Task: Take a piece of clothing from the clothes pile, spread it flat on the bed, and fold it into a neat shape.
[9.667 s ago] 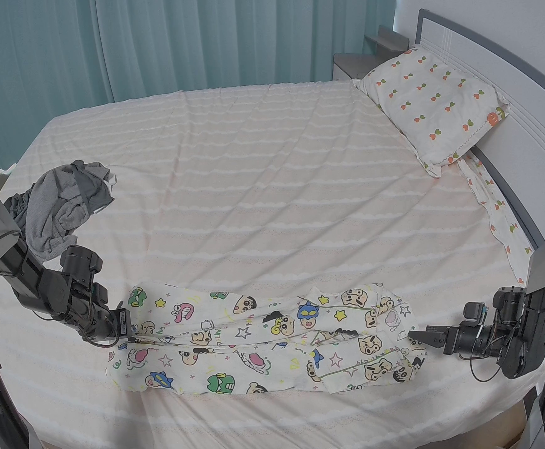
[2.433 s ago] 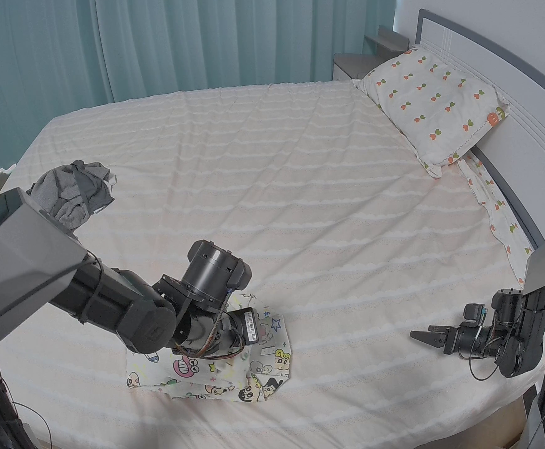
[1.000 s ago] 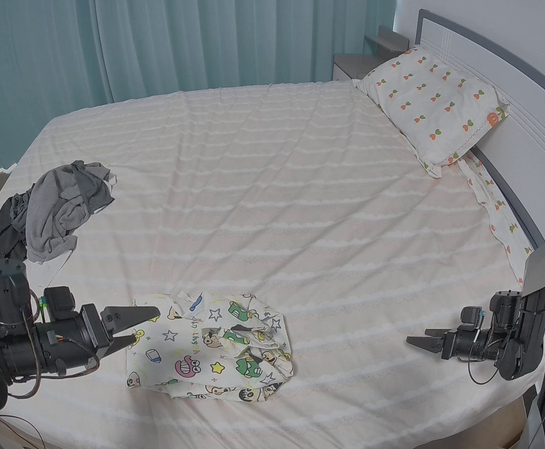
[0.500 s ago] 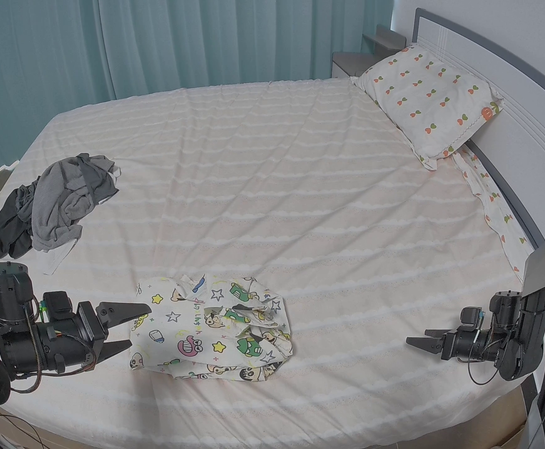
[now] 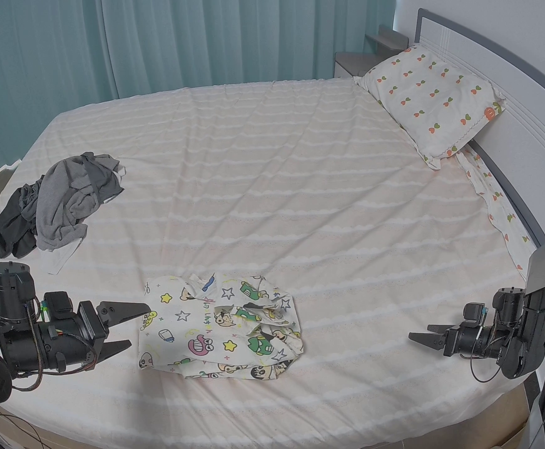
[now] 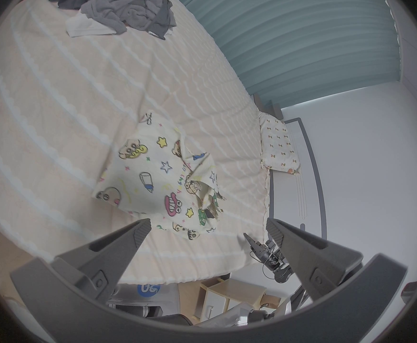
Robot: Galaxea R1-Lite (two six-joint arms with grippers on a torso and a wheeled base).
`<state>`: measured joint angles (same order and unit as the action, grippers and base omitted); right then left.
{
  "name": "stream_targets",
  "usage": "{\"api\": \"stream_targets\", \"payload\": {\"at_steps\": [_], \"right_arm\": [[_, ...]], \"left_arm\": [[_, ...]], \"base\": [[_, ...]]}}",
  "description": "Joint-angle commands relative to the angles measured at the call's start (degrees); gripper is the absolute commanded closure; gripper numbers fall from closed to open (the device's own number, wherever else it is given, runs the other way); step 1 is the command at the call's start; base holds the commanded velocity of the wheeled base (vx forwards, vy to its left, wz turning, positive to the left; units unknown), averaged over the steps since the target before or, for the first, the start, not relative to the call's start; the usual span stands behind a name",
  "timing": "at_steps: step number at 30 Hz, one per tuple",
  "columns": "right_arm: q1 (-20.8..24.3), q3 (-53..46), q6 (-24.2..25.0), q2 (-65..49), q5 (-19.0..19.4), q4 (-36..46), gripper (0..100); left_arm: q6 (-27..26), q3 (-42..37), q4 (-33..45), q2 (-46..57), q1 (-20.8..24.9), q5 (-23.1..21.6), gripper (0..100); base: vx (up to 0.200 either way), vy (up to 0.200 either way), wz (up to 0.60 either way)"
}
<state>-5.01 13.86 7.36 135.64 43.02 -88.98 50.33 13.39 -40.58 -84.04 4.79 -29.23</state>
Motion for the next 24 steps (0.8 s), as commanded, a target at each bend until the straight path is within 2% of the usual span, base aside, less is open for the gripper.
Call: {"api": "stream_targets", "payload": {"at_steps": [1, 3, 5, 9, 10, 11, 13, 14, 15, 17, 20, 24], "right_arm": [[0.0, -0.06, 0.2, -2.58, 0.05, -0.76, 0], [0.09, 0.03, 0.46, -3.9, 0.05, -0.76, 0], [0.97, 0.73, 3.01, -8.29, -0.04, -0.67, 0], [6.42, 2.84, 16.63, -16.64, -1.54, -0.67, 0], [7.65, 3.01, 18.56, -17.34, -2.42, -0.67, 0], [11.34, 3.98, 21.55, -18.4, -5.67, -0.67, 0], [16.26, 6.53, 22.17, -18.66, -12.17, -0.58, 0], [16.61, 6.71, 22.17, -18.66, -12.61, -0.58, 0], [21.71, 9.17, 22.43, -18.75, -18.06, -0.49, 0], [26.81, 11.45, 22.52, -18.93, -22.19, 0.65, 0], [33.31, 15.14, 22.61, -20.24, -25.0, 6.19, 0], [38.23, 21.21, 22.78, -21.39, -25.62, 15.5, 0]], "left_arm": [[0.03, 0.24, -0.02, -0.6, -0.4, 0.05, 0], [0.03, 0.41, -0.02, -0.6, -0.48, 0.05, 0], [0.11, 0.41, -0.02, -0.6, -0.66, 0.05, 0], [0.11, 0.33, -0.02, -0.68, -0.92, -0.03, 0], [0.03, 0.15, -0.02, -0.6, -0.92, -0.03, 0], [0.03, 0.15, -0.02, -0.6, -0.92, -0.03, 0], [0.03, 0.15, -0.02, -0.68, -0.92, -0.03, 0], [0.03, 0.15, -0.02, -0.68, -0.92, -0.03, 0], [0.03, 0.15, -0.02, -0.68, -0.92, -0.03, 0], [0.03, 0.06, -0.11, -0.68, -0.92, -0.03, 0], [0.03, 0.06, -0.11, -0.68, -0.92, -0.03, 0], [0.03, 0.06, -0.11, -0.86, -0.92, -0.03, 0]], "base": [[0.0, 0.2, 0.0], [0.0, 0.2, 0.0], [0.0, 0.2, 0.0], [0.0, 0.2, 0.0], [0.0, 0.0, 0.0], [0.0, 0.0, 0.0], [0.0, 0.0, 0.0], [0.0, 0.0, 0.0], [0.0, 0.0, 0.0], [0.0, 0.0, 0.0], [0.0, 0.0, 0.0], [0.0, 0.0, 0.0]]}}
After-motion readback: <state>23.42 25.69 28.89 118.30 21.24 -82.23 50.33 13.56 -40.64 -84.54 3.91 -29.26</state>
